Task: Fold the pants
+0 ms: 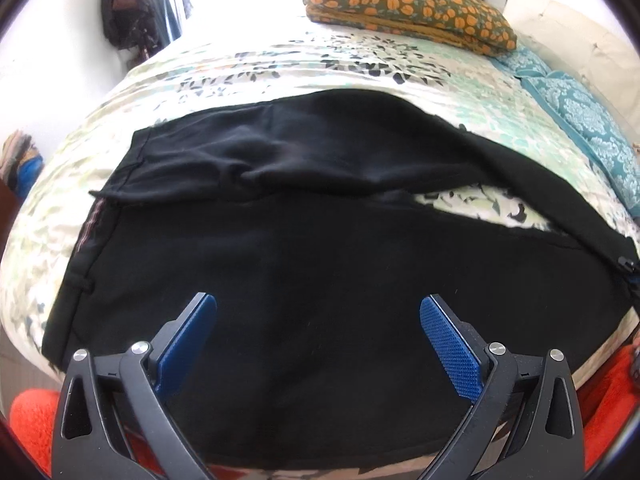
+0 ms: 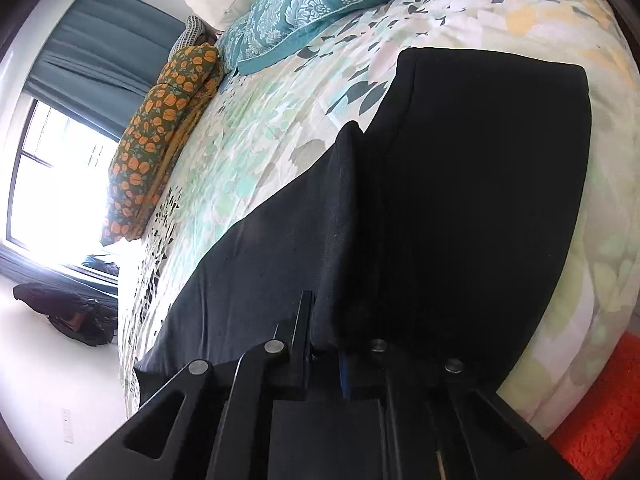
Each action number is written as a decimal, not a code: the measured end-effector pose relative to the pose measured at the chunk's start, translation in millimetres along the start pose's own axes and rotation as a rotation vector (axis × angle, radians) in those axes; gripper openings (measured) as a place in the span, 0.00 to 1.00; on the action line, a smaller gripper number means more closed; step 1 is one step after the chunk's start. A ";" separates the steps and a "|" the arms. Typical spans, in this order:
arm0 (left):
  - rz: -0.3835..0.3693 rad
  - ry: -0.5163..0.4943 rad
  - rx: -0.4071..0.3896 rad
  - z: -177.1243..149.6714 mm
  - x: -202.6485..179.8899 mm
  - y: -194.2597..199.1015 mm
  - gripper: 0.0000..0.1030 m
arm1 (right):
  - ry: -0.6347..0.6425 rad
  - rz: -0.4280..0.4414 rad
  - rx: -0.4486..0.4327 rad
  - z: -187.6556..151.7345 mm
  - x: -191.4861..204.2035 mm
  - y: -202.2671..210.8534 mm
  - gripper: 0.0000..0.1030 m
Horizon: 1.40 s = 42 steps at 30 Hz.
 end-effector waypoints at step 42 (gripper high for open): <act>-0.136 0.244 0.184 -31.7 0.2 -15.8 0.06 | 0.224 -0.016 0.259 14.0 -1.5 25.9 0.09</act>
Point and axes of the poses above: each gripper's, at about its wrist camera, not at the fingertips, and y roughly against the way its jaws point, x to its left, z to its top, the point moved 7 cm from there along -y, roughly the way its jaws point, and after that the axes turned 13 degrees about z, right-handed, at the moved point
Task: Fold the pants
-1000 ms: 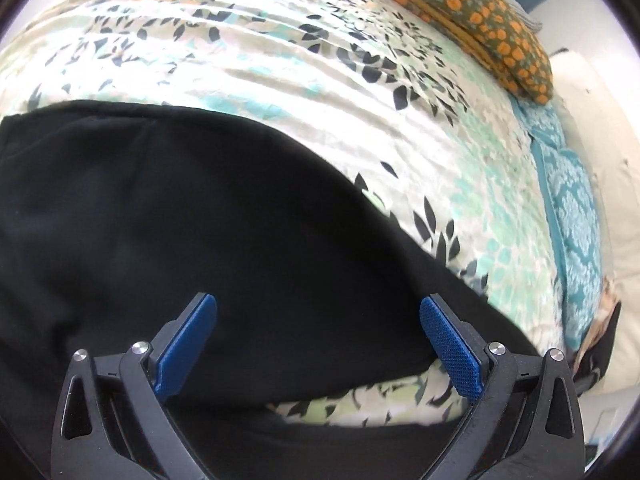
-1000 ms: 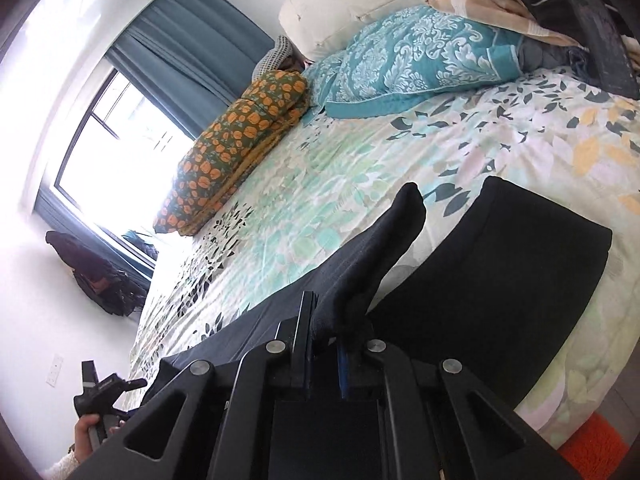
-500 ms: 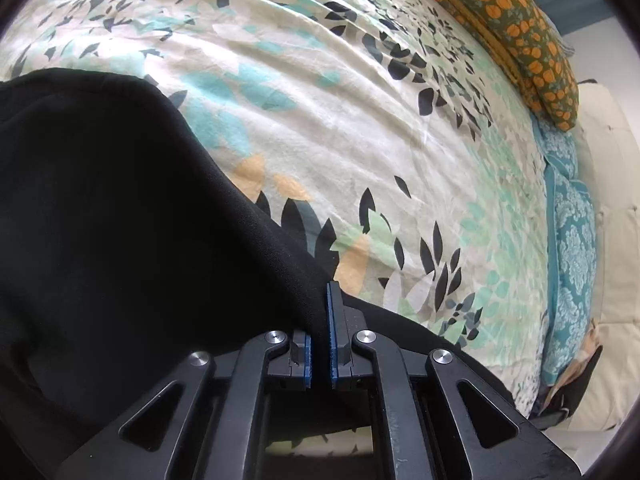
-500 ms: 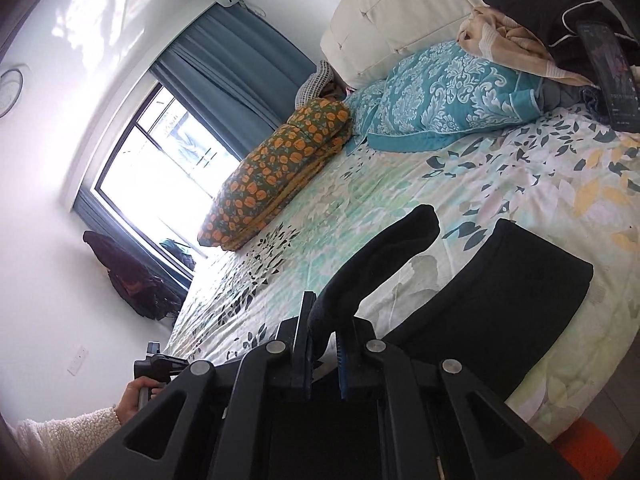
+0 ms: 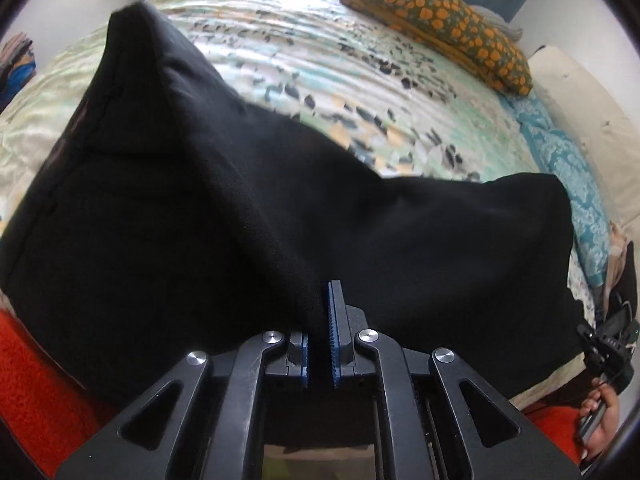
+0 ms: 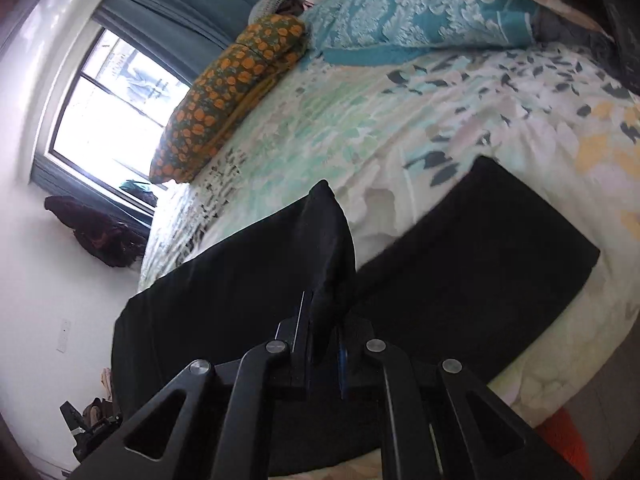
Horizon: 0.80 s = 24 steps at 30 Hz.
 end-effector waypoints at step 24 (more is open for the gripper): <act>-0.062 -0.237 0.038 -37.9 -93.1 -2.1 0.06 | -0.026 -0.346 -0.160 48.7 -74.8 56.3 0.09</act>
Point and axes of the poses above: each gripper's, at about its wrist camera, not at the fingertips, and y roughly against the way its jaws point, x to its left, z to its top, the point moved 7 cm from there along -y, roughly the way its jaws point, and after that the axes turned 13 degrees about z, right-handed, at the moved point
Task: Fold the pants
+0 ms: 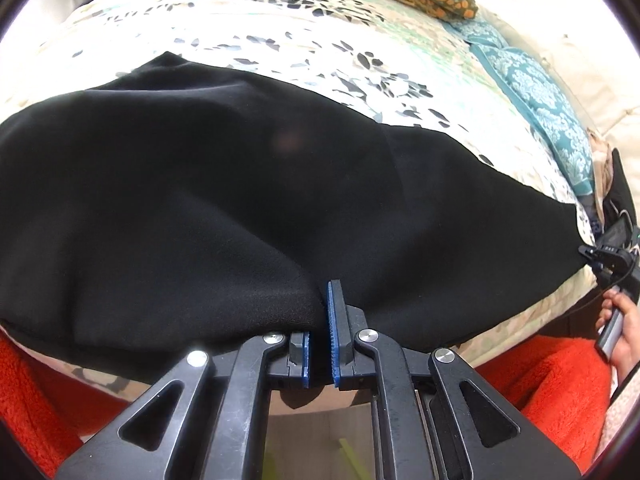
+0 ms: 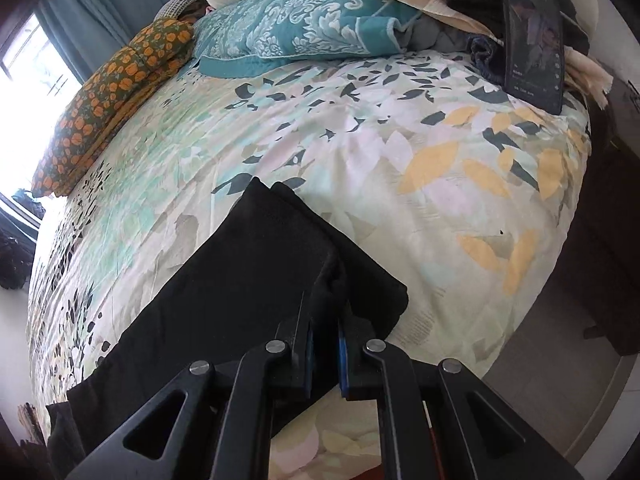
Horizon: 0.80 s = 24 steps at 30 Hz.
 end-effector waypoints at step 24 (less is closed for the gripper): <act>0.143 0.159 -0.151 25.1 125.1 48.2 0.83 | 0.117 -0.035 -0.257 -9.1 63.8 63.9 1.00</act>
Point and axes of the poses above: each gripper's, at about its wrist camera, not at the fingertips, and y roughly against the way its jaws point, x to its left, z to its top, the point moved 7 cm from there along -y, roughly the way its jaws point, and after that the axes turned 13 degrees about z, right-handed, at the moved point
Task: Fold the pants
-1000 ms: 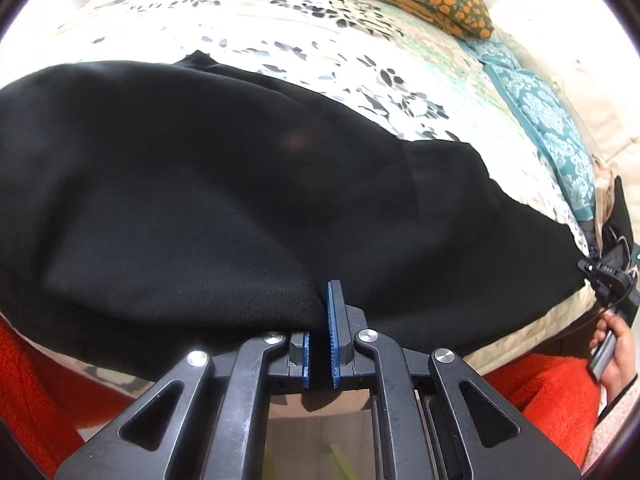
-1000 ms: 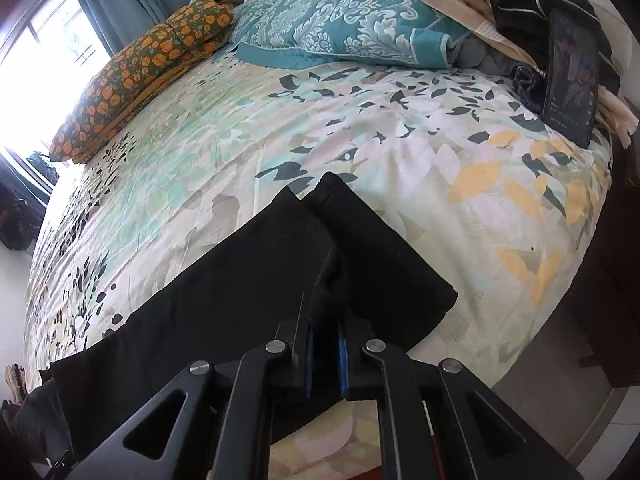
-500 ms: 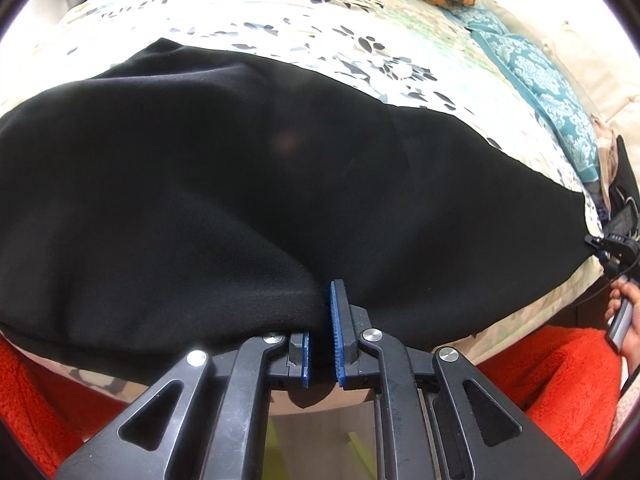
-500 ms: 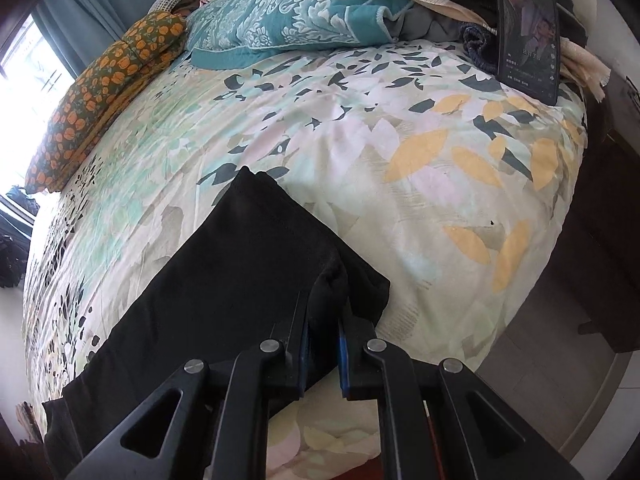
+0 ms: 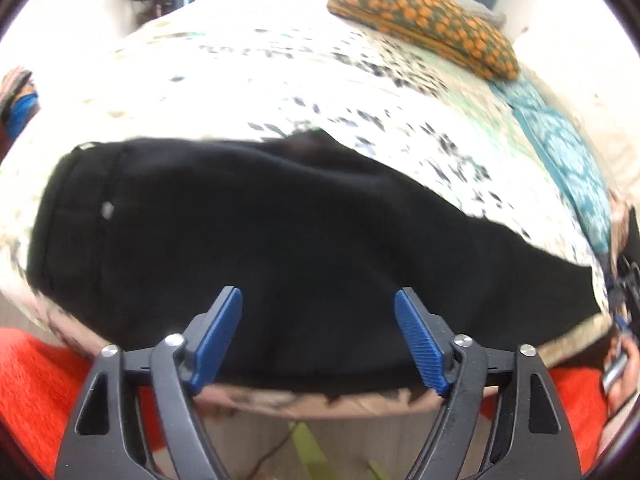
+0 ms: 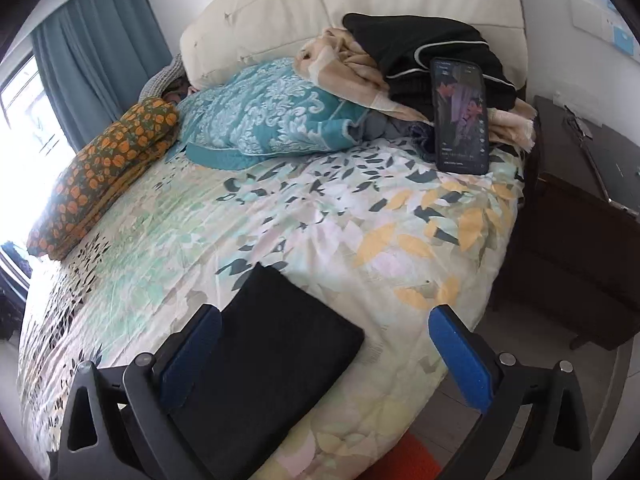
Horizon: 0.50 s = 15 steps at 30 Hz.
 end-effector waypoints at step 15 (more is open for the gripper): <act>0.333 -0.217 0.079 -26.9 75.2 -12.6 0.65 | 0.689 0.313 0.488 -224.1 195.7 -69.1 1.00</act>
Point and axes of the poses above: each gripper's, at about its wrist camera, not at the fingertips, and y roughly against the way its jaws point, x to its left, z to its top, the point moved 7 cm from there along -y, roughly the way its jaws point, and after that the axes turned 13 degrees about z, right-handed, at the moved point
